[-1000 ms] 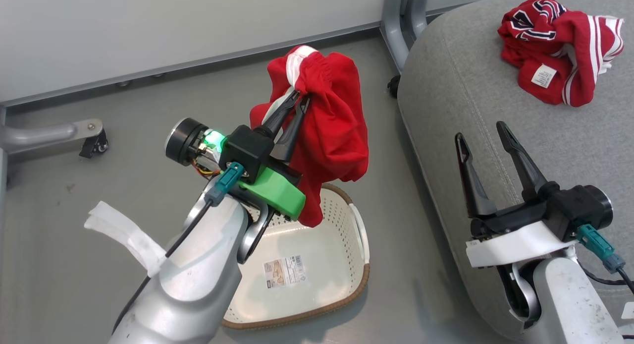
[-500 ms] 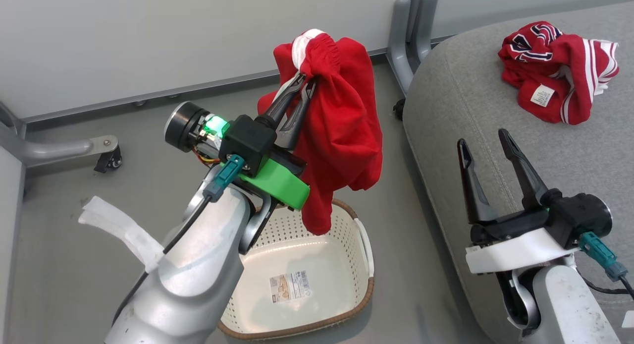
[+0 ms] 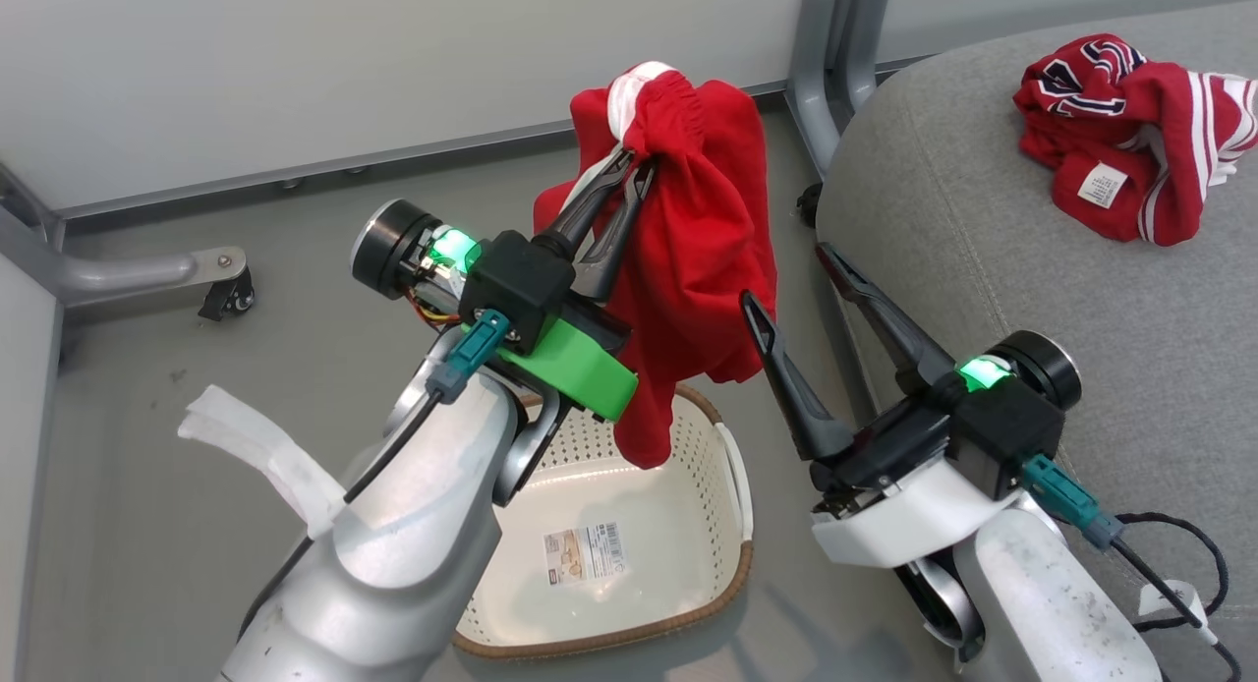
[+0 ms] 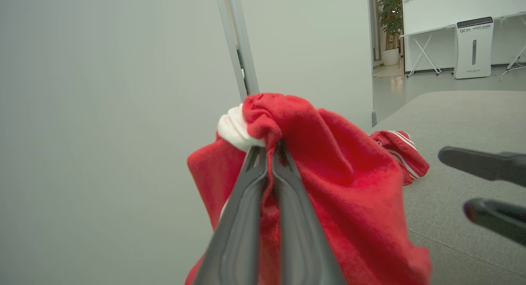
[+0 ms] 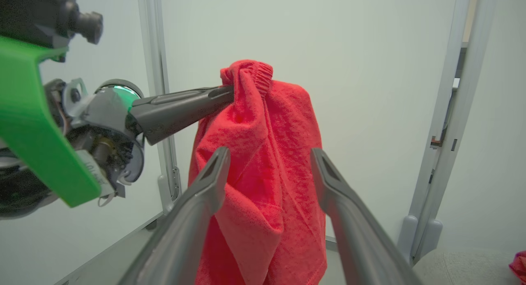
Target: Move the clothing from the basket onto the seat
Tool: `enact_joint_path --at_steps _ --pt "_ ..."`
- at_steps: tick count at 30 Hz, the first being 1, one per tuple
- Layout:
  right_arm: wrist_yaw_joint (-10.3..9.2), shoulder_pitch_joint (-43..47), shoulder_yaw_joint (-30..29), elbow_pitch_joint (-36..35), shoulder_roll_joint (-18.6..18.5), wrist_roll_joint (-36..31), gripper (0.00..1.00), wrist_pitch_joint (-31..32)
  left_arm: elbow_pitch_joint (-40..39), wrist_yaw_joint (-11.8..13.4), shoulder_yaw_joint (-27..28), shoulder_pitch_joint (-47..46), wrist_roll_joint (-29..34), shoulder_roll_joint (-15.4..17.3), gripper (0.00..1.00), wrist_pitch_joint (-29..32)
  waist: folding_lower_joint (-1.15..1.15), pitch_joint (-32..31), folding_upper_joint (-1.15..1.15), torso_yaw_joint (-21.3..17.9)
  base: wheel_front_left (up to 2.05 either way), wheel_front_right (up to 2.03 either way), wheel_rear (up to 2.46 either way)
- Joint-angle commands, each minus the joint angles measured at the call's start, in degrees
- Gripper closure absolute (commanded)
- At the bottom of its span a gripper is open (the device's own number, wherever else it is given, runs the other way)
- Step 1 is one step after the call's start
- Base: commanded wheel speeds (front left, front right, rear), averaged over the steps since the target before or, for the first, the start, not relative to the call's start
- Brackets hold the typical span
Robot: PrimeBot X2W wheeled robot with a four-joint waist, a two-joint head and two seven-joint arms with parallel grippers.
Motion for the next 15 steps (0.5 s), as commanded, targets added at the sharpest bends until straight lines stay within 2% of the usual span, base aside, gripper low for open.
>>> enact_joint_path --at_steps 1,7,15 --pt "-0.05 -1.2 0.9 0.5 -0.3 -0.2 0.0 -0.1 -0.4 -0.1 -0.3 -1.1 0.0 -0.2 1.0 -0.2 0.0 0.6 0.0 0.7 0.0 0.0 0.0" --pt "-0.05 -4.6 4.6 5.0 -0.5 -0.6 0.0 -0.1 -1.2 -0.1 -2.2 -1.2 -0.3 -0.5 1.0 -0.2 0.0 1.8 0.0 1.9 0.0 0.0 0.0" --pt "-0.05 -9.3 5.5 11.8 0.5 -1.8 0.0 -0.1 -2.6 0.5 -5.1 -1.2 -1.7 -0.8 1.0 -0.2 0.0 3.3 0.0 3.3 0.0 0.0 0.0"
